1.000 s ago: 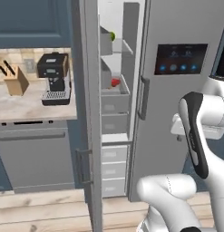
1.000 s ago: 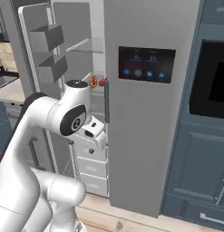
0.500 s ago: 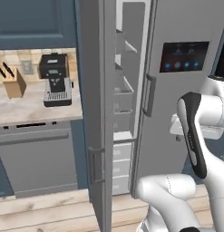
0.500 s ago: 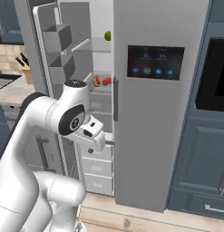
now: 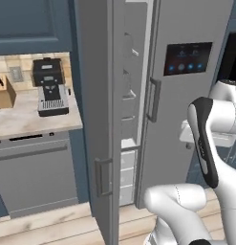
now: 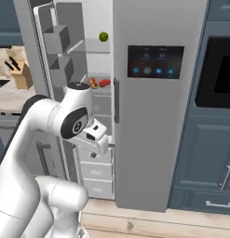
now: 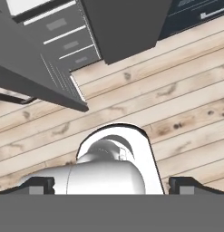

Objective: Store the hot dog in the freezer for long-term storage. Close the freezer door after placing the cooked food.

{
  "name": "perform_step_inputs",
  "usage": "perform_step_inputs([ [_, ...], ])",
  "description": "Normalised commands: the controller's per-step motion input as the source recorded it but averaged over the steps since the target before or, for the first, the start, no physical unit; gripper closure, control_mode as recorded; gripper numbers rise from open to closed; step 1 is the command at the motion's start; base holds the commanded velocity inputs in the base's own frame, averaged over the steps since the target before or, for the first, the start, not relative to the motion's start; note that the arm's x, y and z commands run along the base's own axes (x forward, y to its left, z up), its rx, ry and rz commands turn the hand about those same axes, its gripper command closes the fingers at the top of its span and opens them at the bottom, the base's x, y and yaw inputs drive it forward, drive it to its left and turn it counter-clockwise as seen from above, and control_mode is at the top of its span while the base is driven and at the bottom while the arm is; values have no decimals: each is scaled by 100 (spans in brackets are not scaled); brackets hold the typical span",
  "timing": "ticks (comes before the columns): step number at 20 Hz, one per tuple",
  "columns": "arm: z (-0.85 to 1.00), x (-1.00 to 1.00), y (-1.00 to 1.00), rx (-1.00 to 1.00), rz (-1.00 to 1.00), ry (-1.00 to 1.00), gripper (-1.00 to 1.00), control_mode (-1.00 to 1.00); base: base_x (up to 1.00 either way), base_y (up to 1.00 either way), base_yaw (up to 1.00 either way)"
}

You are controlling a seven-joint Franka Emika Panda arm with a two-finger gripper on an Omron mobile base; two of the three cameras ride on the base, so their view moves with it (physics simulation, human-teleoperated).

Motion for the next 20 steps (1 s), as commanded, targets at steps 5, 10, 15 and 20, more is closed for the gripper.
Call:
perform_step_inputs([
  [5,0,0,0,0,0,0,-100,100,-2,22,0],
  [10,0,0,0,0,0,0,-100,100,-14,44,3],
  [15,0,0,0,0,0,0,-100,100,-13,53,4],
  [20,0,0,0,0,0,0,-100,100,-6,31,2],
])
